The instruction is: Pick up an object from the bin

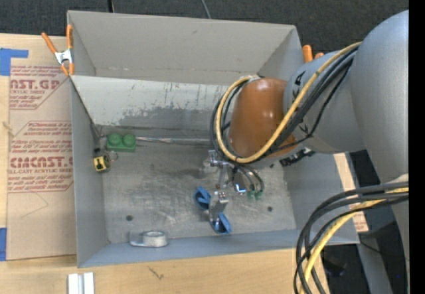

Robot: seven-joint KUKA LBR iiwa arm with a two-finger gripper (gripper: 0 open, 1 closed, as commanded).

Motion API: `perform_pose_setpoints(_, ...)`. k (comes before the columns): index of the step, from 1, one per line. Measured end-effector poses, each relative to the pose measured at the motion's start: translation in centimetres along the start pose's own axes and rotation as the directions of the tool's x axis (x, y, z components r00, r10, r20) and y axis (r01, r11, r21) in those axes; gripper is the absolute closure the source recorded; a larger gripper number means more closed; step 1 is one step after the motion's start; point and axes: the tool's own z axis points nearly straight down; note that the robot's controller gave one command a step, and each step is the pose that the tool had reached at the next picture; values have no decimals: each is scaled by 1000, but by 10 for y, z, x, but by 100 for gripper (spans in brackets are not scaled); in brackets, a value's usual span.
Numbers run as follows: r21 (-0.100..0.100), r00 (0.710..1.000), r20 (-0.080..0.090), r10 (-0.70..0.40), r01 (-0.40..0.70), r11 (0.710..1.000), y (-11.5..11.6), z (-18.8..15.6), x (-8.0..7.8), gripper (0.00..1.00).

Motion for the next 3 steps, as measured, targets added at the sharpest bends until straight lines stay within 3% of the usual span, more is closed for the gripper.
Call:
perform_pose_setpoints(1,-1,1000,10,0,0,1000,1,-5,-3,100)
perform_pose_setpoints(2,-3,999,19,31,-31,1000,6,-146,-16,100)
perform_pose_setpoints(3,-2,999,9,31,-31,1000,6,-141,-14,0)
